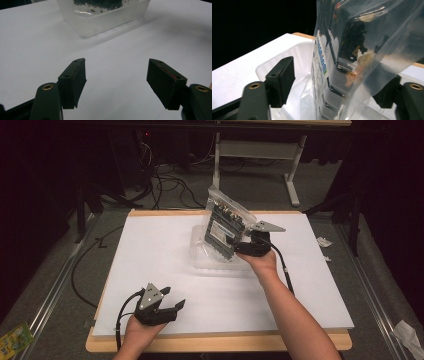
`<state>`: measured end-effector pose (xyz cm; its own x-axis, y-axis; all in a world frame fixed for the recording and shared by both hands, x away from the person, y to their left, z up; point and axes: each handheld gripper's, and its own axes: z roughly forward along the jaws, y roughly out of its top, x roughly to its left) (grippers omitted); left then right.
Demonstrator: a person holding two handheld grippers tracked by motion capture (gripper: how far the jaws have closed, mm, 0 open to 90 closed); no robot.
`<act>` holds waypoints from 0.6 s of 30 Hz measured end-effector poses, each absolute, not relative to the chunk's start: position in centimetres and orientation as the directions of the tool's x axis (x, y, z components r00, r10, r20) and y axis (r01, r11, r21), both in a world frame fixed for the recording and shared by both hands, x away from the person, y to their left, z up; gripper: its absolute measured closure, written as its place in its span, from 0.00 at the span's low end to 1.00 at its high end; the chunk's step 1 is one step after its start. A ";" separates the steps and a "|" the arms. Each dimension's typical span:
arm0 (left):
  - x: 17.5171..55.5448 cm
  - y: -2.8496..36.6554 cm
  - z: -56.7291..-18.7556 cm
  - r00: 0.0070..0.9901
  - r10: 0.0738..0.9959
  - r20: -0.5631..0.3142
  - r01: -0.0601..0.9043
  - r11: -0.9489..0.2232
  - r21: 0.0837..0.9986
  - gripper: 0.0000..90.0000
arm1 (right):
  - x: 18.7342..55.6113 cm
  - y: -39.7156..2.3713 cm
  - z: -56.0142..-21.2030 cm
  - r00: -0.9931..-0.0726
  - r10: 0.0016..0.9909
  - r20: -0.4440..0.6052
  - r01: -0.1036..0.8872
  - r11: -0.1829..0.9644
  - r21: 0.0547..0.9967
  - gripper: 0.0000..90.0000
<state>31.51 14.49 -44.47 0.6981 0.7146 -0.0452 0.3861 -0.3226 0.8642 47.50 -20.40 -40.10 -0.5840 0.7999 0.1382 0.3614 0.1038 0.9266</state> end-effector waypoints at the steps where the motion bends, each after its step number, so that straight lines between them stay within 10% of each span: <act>1: 31.5 14.5 -44.5 0.698 0.715 -0.045 0.386 -0.323 0.864 0.36 | 47.6 -20.4 -40.1 -0.587 0.797 0.142 0.366 0.105 0.925 0.25; 18: 31.4 14.6 -44.4 0.699 0.713 -0.056 0.383 -0.306 0.872 0.36 | 46.9 -21.0 -39.1 -0.568 0.810 0.149 0.402 0.115 0.909 0.08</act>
